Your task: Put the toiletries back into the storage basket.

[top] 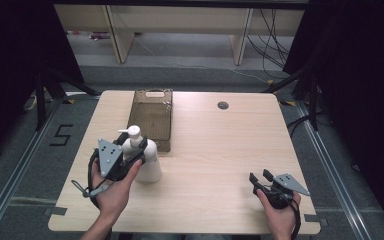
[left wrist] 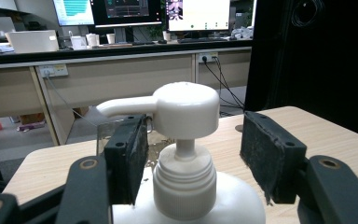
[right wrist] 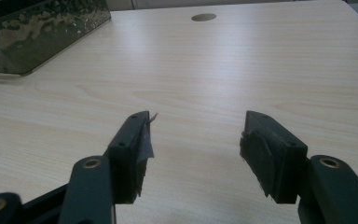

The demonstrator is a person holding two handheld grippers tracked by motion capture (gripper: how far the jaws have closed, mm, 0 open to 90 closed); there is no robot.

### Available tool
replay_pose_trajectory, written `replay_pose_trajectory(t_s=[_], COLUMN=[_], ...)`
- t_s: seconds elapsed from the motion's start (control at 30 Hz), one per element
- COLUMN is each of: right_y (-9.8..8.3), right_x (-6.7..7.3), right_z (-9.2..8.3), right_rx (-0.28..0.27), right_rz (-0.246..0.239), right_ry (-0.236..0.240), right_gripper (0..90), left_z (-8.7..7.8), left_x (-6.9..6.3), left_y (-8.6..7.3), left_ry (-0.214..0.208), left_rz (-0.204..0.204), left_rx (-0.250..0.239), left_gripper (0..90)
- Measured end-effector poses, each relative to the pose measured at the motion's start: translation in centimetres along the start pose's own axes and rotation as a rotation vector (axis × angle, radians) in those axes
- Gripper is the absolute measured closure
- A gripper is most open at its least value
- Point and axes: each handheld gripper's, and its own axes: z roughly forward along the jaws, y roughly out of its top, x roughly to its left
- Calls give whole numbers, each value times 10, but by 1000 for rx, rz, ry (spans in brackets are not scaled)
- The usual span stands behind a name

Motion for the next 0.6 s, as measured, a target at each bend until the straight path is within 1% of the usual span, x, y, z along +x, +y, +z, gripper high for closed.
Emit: replay_pose_trajectory(t_s=[0.03,0.07,0.1,0.13,0.17,0.2,0.23,0.27,0.33,0.37,0.4,0.43,0.5,0.53,0.57,0.6], right_y=[1,1,1,1,1,1,1,1,1,1,1,1,2,2,2,2], right_x=[-1,-1,2,1,2,0,1,0,1,0,2,1,1,1,1,1], right_z=[-1,-1,-1,0,1,2,2,2,3,2,2,4,3,3,3,3], right_rx=[10,24,29,28,31,23,20,28,19,17,23,19,30,30,30,30], right_rz=[-5,-19,12,-2,9,-9,-3,-13,-5,-13,14,-9,-9,-9,-9,-9], right_ry=[1,-11,-9,-2,5,-6,1,-14,-12,-15,-13,-5,-8,-9,-10,-10], right_gripper=[427,427,427,426,426,426,425,425,425,425,425,425,425,425,425,424], left_z=[1,1,1,1,1,1,1,1,1,1,1,1,2,3,4,4], left_x=[0,0,0,0,0,1,2,2,3,3,3,3,3,3,4,4], left_y=[1,2,3,4,5,5,6,6,6,6,6,6,5,5,5,5], left_ry=[-4,-9,-10,-11,-19,-25,-26,-26,-22,-21,-19,-17,-12,-7,1,8], left_rz=[-3,-6,-4,-9,-13,-19,-16,-17,-14,-17,-17,-21,-17,-27,-28,-24], left_rx=[5,6,6,17,20,22,26,27,29,28,27,27,26,29,32,24], left_gripper=[409,409,409,410,410,409,411,412,414,416,419,424,444,451,459,474])
